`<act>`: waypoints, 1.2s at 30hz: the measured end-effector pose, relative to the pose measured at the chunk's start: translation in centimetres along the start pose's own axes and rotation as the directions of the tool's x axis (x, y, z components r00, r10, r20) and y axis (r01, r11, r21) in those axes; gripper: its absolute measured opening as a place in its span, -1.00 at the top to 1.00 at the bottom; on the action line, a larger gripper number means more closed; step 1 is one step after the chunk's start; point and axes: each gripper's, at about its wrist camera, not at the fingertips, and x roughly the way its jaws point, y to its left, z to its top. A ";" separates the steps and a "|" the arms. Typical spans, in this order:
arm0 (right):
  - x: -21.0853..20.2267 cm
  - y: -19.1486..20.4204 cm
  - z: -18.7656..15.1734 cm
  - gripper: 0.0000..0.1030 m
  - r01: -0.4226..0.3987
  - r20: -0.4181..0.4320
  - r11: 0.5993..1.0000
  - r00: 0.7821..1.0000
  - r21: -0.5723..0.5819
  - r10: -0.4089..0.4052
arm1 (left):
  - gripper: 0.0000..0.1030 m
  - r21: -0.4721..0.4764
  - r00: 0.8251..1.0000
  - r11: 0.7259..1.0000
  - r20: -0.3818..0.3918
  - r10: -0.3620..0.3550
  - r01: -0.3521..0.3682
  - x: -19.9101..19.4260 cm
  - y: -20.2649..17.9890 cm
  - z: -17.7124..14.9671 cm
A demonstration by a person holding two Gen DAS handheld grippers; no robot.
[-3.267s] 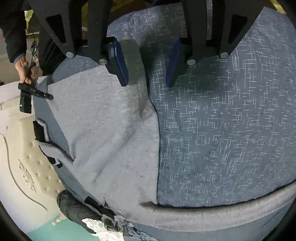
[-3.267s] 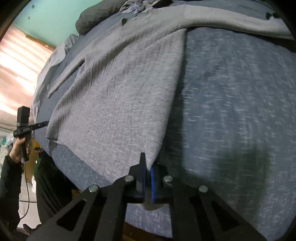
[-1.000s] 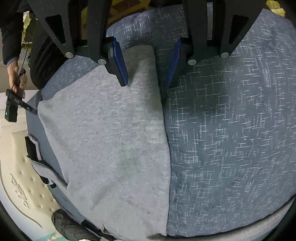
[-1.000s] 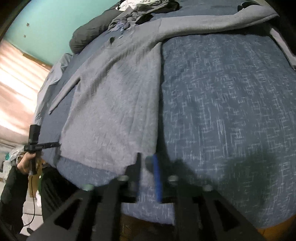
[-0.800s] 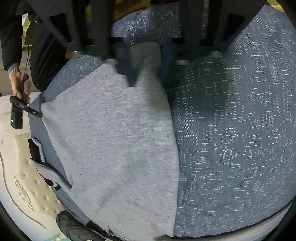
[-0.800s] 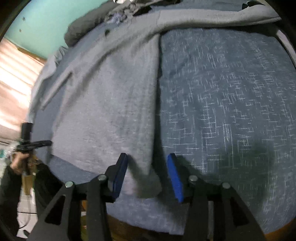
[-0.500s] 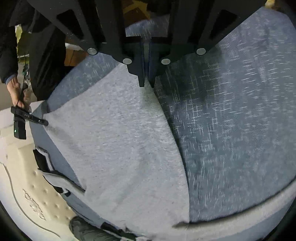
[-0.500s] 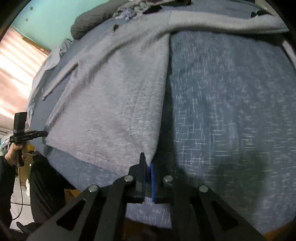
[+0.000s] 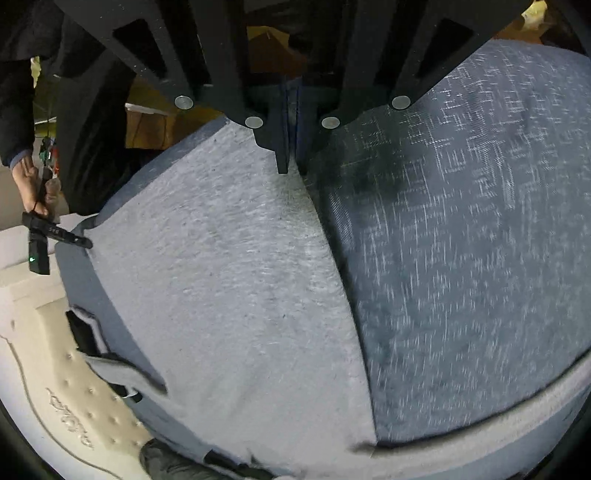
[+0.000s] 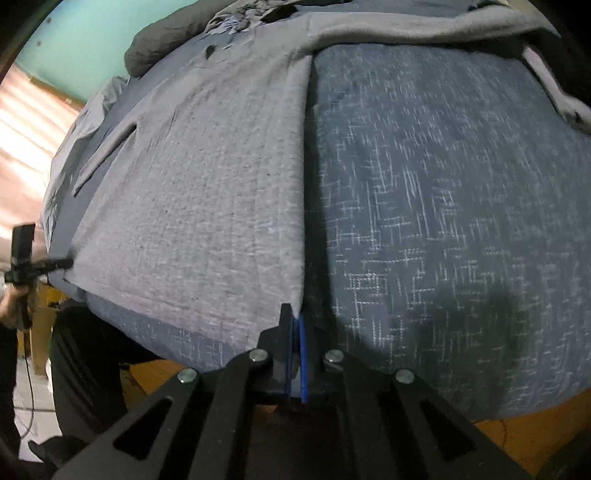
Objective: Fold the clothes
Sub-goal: 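Open both tools and release the hem onto the bed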
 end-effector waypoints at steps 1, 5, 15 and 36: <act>0.0 -0.1 0.0 0.96 0.001 0.002 1.000 1.000 0.003 -0.001 | 0.95 -0.004 1.000 1.000 -0.006 -0.002 0.002 0.4 0.2 0.0; -0.3 -0.4 0.0 0.95 0.011 -0.001 1.000 1.000 -0.002 -0.011 | 0.94 -0.014 1.000 1.000 -0.020 -0.005 0.005 1.5 0.6 0.0; -1.8 -1.0 0.3 0.90 -0.014 0.037 1.000 0.999 0.023 0.013 | 0.62 -0.045 1.000 0.999 0.014 0.027 -0.026 0.7 2.4 1.7; 3.8 -0.8 18.3 0.14 -0.047 0.175 0.999 0.984 0.019 0.043 | 0.05 -0.207 0.961 0.978 0.275 0.032 0.027 1.5 6.0 17.8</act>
